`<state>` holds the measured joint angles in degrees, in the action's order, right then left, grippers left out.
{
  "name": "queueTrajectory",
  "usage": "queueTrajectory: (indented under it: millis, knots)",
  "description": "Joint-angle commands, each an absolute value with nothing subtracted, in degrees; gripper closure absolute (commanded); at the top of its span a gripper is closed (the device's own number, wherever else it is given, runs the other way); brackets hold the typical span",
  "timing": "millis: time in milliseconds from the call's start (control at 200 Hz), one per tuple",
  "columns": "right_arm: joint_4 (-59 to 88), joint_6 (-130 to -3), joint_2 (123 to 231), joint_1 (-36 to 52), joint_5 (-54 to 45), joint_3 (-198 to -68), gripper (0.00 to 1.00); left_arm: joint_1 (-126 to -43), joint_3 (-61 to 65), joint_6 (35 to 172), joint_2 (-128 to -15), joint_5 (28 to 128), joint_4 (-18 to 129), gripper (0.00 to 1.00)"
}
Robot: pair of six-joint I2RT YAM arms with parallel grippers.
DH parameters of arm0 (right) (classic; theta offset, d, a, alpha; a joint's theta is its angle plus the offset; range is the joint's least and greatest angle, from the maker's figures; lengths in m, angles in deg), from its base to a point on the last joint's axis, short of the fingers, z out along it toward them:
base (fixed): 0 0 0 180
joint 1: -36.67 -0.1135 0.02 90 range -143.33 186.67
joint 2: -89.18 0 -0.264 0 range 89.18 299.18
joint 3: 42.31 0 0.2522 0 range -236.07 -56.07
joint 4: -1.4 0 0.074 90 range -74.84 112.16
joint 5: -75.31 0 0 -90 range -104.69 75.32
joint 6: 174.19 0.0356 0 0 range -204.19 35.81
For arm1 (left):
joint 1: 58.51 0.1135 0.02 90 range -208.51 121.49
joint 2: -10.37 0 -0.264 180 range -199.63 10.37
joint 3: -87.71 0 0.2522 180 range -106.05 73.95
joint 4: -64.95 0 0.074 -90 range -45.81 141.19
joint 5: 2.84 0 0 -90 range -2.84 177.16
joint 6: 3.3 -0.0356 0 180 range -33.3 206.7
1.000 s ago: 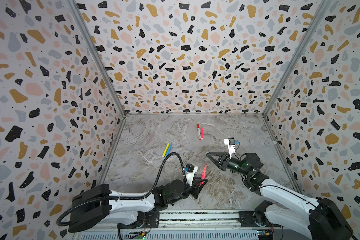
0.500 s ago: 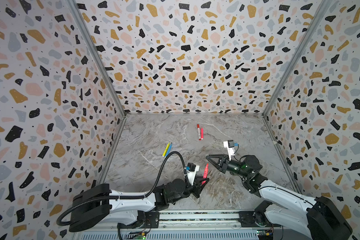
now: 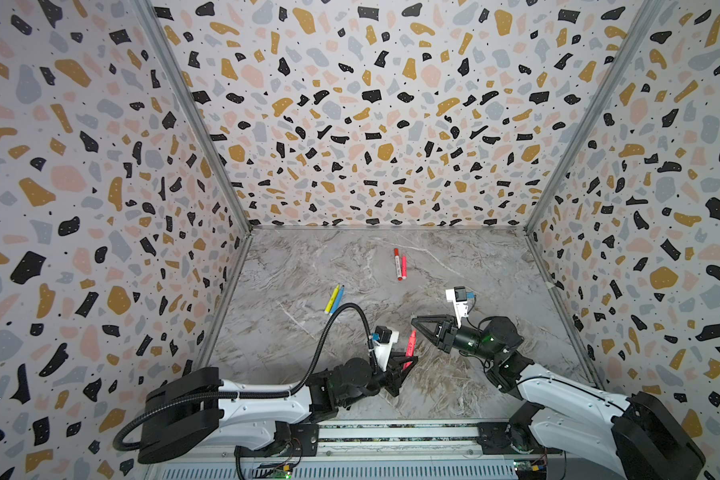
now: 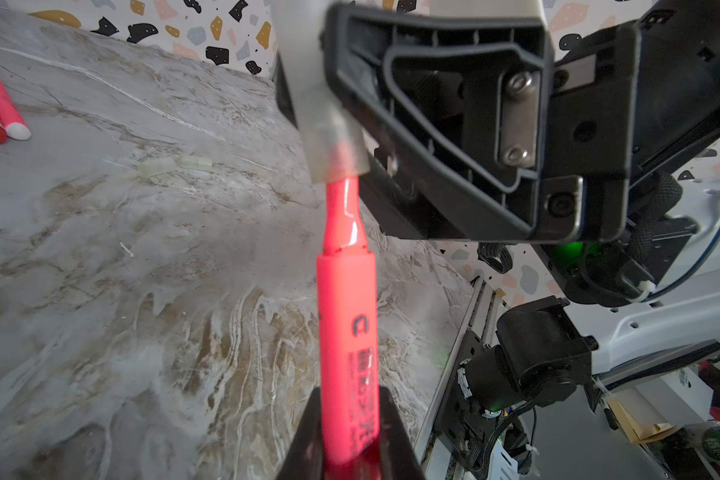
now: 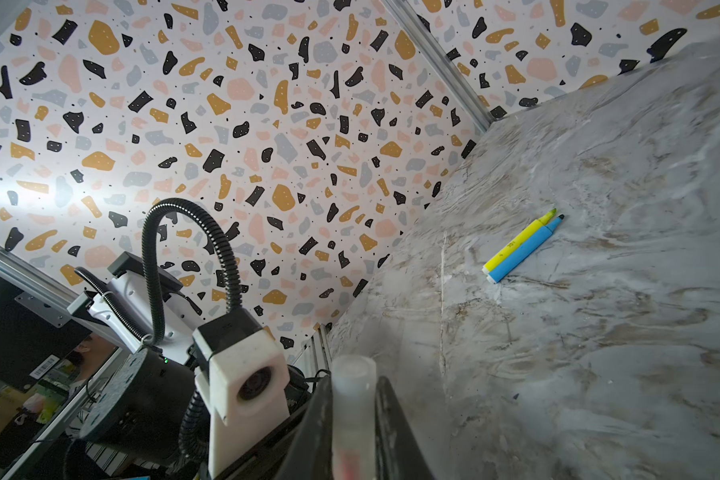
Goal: Insert the pens into the pen caps
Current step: 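Push the clear cap down onto the highlighter tip with the right gripper, then open the right gripper and draw it back from the capped highlighter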
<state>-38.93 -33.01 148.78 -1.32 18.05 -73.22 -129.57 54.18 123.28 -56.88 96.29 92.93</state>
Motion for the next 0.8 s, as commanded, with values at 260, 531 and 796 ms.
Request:
queueTrajectory:
  millis: [260, 531, 796]
  knots:
    - [-44.41, -32.56, 145.81, -4.85, 12.27, -70.15, 0.77, -129.83, 54.38, 124.31, -55.55, 99.71, 101.04, 1.0]
    - [-40.78, -35.17, 143.17, -6.04, 12.21, -70.27, 0.54, -129.8, 54.41, 124.02, -55.05, 100.17, 101.08, 1.0]
    - [-18.6, -44.46, 135.86, -5.78, 6.64, -77.76, 0.45, -129.8, 54.8, 122.28, -53.33, 101.03, 97.49, 1.0]
